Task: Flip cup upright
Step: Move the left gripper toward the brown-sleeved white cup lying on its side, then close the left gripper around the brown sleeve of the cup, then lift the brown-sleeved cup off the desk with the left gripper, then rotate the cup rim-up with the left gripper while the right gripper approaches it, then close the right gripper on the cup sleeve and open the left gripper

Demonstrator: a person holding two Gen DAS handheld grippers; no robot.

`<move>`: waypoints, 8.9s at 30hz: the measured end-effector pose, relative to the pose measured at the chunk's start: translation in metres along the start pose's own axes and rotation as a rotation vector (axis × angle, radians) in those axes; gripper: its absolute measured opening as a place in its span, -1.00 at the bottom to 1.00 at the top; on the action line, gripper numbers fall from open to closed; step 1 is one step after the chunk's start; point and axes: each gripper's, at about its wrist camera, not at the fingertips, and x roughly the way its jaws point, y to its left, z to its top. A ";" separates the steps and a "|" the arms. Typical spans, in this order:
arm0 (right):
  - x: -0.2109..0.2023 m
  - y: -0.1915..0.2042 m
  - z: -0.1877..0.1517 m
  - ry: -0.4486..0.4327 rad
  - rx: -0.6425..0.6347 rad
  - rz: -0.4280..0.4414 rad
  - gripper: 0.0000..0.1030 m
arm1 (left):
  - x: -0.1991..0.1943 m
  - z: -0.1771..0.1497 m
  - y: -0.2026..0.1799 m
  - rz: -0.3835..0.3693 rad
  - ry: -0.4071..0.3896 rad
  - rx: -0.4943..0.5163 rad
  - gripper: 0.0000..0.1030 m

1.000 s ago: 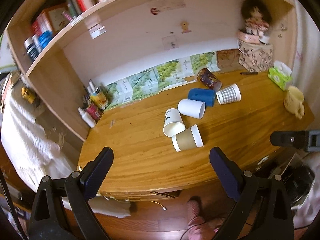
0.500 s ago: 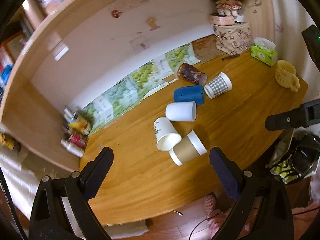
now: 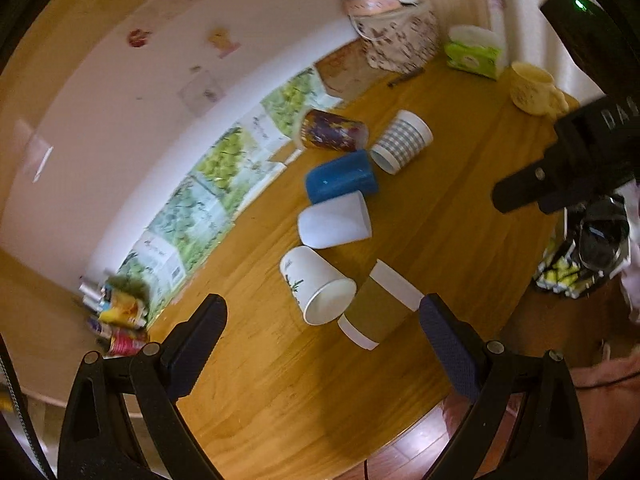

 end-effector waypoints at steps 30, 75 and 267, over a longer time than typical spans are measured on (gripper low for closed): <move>0.059 -0.022 0.029 0.002 0.313 -0.042 0.57 | 0.123 -0.004 -0.027 -0.257 0.162 0.427 0.89; 0.061 -0.025 0.042 -0.015 0.341 -0.086 0.57 | 0.180 0.017 -0.014 -0.457 0.270 0.365 0.29; 0.182 0.072 0.018 0.322 -0.482 -0.146 0.29 | 0.132 -0.102 0.046 -0.559 0.275 -0.915 0.58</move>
